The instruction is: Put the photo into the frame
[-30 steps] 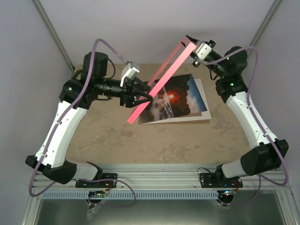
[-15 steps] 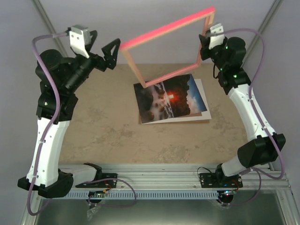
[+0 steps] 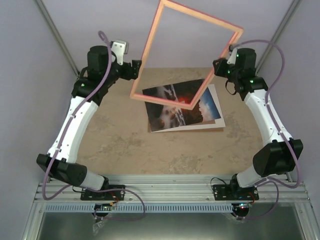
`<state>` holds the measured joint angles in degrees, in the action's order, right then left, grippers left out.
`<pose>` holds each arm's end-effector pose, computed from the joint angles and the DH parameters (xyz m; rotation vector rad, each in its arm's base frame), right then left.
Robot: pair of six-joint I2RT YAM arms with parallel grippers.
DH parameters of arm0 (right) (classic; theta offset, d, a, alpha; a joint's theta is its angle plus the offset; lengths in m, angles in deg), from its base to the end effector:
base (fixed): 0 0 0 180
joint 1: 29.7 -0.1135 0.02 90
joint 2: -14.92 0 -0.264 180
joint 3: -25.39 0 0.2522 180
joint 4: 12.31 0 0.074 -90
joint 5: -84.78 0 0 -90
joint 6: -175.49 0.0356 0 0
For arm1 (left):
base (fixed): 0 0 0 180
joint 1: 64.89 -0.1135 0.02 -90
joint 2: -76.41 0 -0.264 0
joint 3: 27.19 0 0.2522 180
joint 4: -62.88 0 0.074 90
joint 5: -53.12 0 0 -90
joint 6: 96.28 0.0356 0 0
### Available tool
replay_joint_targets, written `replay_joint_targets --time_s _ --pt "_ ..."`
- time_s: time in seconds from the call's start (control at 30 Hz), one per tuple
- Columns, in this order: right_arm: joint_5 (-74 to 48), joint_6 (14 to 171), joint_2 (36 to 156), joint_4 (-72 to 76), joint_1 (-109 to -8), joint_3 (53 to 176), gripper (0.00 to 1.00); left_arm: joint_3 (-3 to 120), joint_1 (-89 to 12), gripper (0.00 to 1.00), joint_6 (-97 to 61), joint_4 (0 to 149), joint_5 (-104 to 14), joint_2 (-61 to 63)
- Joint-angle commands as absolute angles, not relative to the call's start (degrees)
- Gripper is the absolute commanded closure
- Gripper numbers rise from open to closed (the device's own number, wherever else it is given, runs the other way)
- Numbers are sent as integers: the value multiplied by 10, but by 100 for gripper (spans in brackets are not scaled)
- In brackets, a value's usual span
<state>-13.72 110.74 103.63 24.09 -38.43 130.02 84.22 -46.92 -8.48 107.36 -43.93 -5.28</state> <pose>0.3539 0.0597 0.4084 0.1815 1.9534 0.5365 0.2903 -0.0987 0.4719 0.3388 1.8099 -0.3598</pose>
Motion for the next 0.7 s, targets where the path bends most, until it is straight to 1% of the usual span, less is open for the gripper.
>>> replay_joint_targets --time_s 0.0,0.23,0.33,0.5,0.67 --pt "-166 1206 1015 267 -385 1277 99 845 -458 12 -38 1100 -439 -38" --pt "-179 1219 1038 300 -384 1262 99 779 -397 13 27 1061 -404 -17" --pt "-194 1221 1045 302 -384 1262 99 785 -395 16 33 1067 -373 -41" --pt "-203 1227 1047 304 -384 1252 99 824 -394 25 52 1068 -307 -94" --pt "-205 1230 1044 307 -385 1232 99 857 -389 38 77 1066 -282 -135"
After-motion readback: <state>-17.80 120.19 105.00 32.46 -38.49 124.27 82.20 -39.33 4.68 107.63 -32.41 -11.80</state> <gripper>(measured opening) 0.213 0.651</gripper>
